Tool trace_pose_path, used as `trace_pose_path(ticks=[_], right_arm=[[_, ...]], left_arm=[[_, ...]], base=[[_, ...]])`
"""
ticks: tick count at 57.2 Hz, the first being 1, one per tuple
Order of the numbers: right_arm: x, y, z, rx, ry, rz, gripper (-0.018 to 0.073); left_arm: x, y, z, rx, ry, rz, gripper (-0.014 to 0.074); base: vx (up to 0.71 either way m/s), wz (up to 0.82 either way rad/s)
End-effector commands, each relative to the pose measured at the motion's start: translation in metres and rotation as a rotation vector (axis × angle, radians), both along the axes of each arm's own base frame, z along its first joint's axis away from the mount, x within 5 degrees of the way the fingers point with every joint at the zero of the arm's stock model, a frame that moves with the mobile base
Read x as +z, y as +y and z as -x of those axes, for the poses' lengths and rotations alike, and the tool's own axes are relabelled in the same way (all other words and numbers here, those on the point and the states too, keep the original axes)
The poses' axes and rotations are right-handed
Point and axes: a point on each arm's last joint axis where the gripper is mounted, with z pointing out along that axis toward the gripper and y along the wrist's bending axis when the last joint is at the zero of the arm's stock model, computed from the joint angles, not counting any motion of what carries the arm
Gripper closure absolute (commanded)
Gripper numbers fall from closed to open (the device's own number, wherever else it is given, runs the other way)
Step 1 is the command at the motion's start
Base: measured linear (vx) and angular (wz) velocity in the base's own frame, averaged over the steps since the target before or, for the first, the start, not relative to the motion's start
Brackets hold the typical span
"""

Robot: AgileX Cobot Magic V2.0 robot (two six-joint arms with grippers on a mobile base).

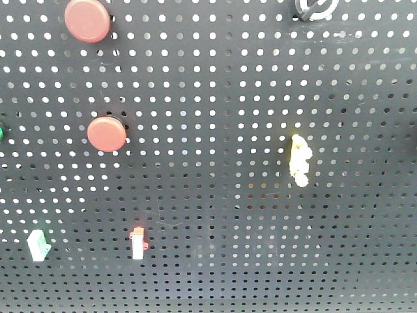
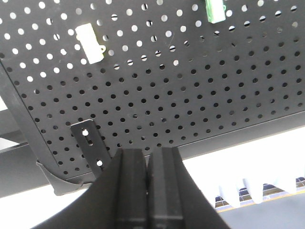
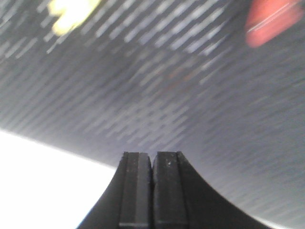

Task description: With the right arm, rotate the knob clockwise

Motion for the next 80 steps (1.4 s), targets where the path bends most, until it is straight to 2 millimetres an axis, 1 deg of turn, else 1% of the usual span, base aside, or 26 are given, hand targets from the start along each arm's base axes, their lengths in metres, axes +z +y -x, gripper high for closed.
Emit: trace_pose_path(ticks=[1,7,10,11,12,13,14,15,18,19,20,26,37,43,50,58,80], right_arm=[[-0.006,0.011,0.001,0.100,-0.020,-0.052,0.0570],[-0.037,0.019,0.004,0.161,0.003,-0.146,0.0570],[-0.059,0.020,0.006,0.185,0.004,-0.191,0.0570],[-0.062,0.021,0.008,0.197,-0.015,-0.221,0.0570],[-0.072,0.021,0.009,0.203,-0.012,-0.227,0.0570],[-0.075,0.020,0.011,0.216,-0.039,-0.253,0.0570],[-0.084,0.020,0.012,0.222,-0.039,-0.258,0.0570],[-0.089,0.020,0.013,0.229,-0.052,-0.268,0.0570],[-0.108,0.017,0.018,0.241,-0.113,-0.303,0.0570],[-0.110,0.015,0.019,0.235,-0.147,-0.323,0.0570],[-0.119,0.013,0.020,0.222,-0.139,-0.325,0.0570],[-0.137,-0.002,0.022,0.103,-0.252,-0.356,0.0570],[-0.152,-0.026,0.024,-0.156,-0.358,-0.140,0.0570],[-0.160,-0.034,0.028,-0.264,-0.363,-0.105,0.0570],[-0.168,-0.040,0.033,-0.364,-0.310,-0.084,0.0570],[-0.172,-0.042,0.035,-0.400,-0.282,-0.067,0.0570],[-0.171,-0.042,0.035,-0.401,-0.285,-0.075,0.0570]], left_arm=[[0.001,-0.001,-0.002,-0.005,-0.052,0.009,0.0603],[0.001,-0.001,-0.002,-0.005,-0.052,0.009,0.0603],[0.001,-0.001,-0.002,-0.005,-0.052,0.009,0.0603],[0.001,-0.001,-0.002,-0.005,-0.052,0.009,0.0603],[0.001,-0.001,-0.002,-0.005,-0.052,0.009,0.0603],[0.001,-0.001,-0.002,-0.005,-0.052,0.009,0.0603],[0.001,-0.001,-0.002,-0.005,-0.052,0.009,0.0603],[0.001,-0.001,-0.002,-0.005,-0.052,0.009,0.0603],[0.001,-0.001,-0.002,-0.005,-0.052,0.009,0.0603],[0.001,-0.001,-0.002,-0.005,-0.052,0.009,0.0603],[0.001,-0.001,-0.002,-0.005,-0.052,0.009,0.0603],[0.001,-0.001,-0.002,-0.005,-0.052,0.009,0.0603],[0.001,-0.001,-0.002,-0.005,-0.052,0.009,0.0603],[0.001,-0.001,-0.002,-0.005,-0.052,0.009,0.0603],[0.001,-0.001,-0.002,-0.005,-0.052,0.009,0.0603],[0.001,-0.001,-0.001,-0.005,-0.053,0.009,0.0603],[0.001,-0.001,-0.001,-0.005,-0.053,0.009,0.0603]], base=[[0.00,0.00],[0.00,0.00],[0.00,0.00],[0.00,0.00],[0.00,0.00],[0.00,0.00],[0.00,0.00],[0.00,0.00],[0.00,0.00],[0.00,0.00],[0.00,0.00],[0.00,0.00],[0.00,0.00],[0.00,0.00],[0.00,0.00],[0.00,0.00],[0.00,0.00]])
